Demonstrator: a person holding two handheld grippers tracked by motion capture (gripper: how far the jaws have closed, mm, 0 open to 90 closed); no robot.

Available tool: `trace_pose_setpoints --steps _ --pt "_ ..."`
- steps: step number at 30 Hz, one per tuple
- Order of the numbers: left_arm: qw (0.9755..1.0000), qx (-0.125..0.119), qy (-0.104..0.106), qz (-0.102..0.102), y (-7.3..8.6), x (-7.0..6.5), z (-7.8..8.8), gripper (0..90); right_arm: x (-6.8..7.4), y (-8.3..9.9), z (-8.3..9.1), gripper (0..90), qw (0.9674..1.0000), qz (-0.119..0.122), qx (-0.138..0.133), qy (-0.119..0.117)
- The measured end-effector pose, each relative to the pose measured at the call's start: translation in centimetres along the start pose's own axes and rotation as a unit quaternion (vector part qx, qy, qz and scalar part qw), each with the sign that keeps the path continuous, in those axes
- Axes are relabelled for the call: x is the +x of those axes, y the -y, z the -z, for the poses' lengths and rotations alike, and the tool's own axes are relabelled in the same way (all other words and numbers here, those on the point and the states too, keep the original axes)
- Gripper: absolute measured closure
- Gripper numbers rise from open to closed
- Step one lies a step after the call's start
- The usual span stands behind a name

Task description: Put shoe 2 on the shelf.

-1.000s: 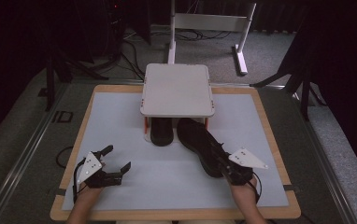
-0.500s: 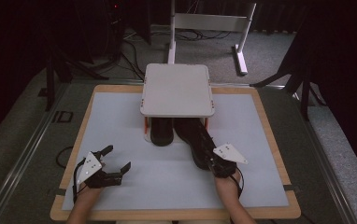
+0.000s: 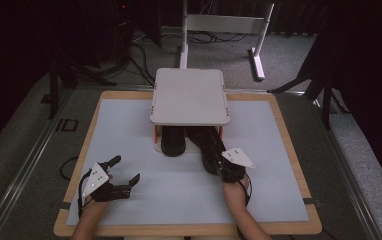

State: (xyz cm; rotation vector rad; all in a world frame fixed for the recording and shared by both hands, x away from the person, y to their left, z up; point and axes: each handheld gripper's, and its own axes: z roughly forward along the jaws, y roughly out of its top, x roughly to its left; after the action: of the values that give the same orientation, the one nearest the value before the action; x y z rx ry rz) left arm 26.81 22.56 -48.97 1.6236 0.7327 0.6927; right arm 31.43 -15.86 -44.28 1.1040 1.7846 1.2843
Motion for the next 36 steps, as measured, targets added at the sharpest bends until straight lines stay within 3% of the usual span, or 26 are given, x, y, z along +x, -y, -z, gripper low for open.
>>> trace_pose_setpoints --steps 6,10,16,20,25,32,36 --pt "1.0 -0.001 0.0 0.0 0.0 0.0 0.0 7.6 0.2 0.0 -1.0 79.4 1.0 -0.001 0.0 -0.006" --pt "1.0 -0.001 0.0 0.0 0.0 0.0 0.0 7.6 0.6 0.0 -1.4 56.6 0.9998 0.004 -0.006 -0.021" --pt "1.0 -0.001 0.0 0.0 0.0 0.0 0.0 7.6 1.4 -1.3 -0.1 44.9 0.9988 0.007 -0.023 -0.042" --pt "1.0 -0.001 0.0 -0.001 0.0 0.0 0.0 7.5 1.0 -1.8 1.2 44.9 0.9986 -0.012 -0.028 -0.044" --pt "1.0 0.0 0.0 0.0 0.0 0.0 0.0 7.6 0.7 -2.1 3.1 48.4 0.9985 -0.001 -0.031 -0.046" --pt "1.0 0.0 0.0 0.001 0.0 0.0 0.0 7.6 0.2 -1.8 6.0 53.1 0.9981 -0.007 -0.042 -0.044" --pt "1.0 0.001 0.0 0.001 0.0 0.0 0.0 7.6 -0.2 -0.8 7.9 60.6 0.9979 -0.013 -0.045 -0.045"
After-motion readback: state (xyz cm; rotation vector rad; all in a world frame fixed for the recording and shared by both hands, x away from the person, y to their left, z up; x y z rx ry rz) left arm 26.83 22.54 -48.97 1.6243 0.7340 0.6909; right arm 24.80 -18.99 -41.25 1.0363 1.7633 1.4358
